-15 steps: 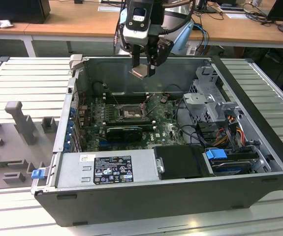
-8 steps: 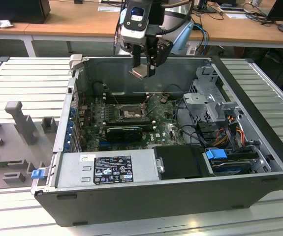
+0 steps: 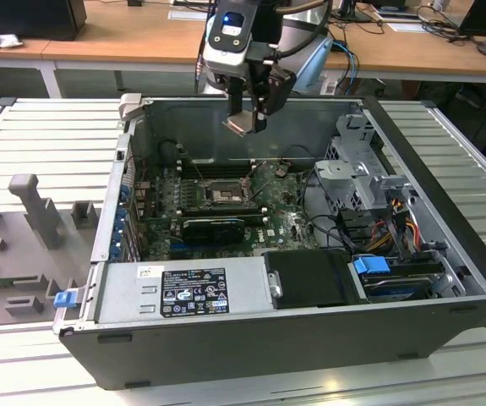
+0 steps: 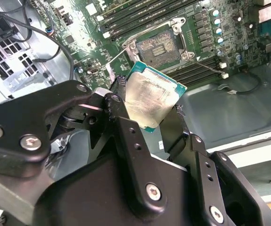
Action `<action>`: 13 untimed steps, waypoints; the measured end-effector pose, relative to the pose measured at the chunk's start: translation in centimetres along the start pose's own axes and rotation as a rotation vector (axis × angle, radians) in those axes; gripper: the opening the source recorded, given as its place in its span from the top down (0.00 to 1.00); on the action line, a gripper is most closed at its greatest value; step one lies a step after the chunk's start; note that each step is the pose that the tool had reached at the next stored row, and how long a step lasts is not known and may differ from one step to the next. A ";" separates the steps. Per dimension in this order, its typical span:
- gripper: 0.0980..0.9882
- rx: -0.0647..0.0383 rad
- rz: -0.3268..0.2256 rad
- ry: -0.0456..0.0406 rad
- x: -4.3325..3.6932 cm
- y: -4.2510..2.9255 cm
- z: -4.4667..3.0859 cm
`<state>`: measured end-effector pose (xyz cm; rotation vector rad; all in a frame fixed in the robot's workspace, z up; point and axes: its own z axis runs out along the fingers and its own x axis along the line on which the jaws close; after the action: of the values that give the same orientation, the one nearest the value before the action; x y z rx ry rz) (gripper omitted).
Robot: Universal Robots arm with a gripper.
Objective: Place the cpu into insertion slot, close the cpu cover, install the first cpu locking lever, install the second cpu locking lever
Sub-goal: 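Place the cpu into insertion slot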
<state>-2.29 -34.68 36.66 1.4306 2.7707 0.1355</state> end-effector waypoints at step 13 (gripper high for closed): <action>0.51 -0.003 0.116 -0.0101 0.00 -0.01 0.11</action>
<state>-2.30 -34.68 36.55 1.5872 2.6784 0.1333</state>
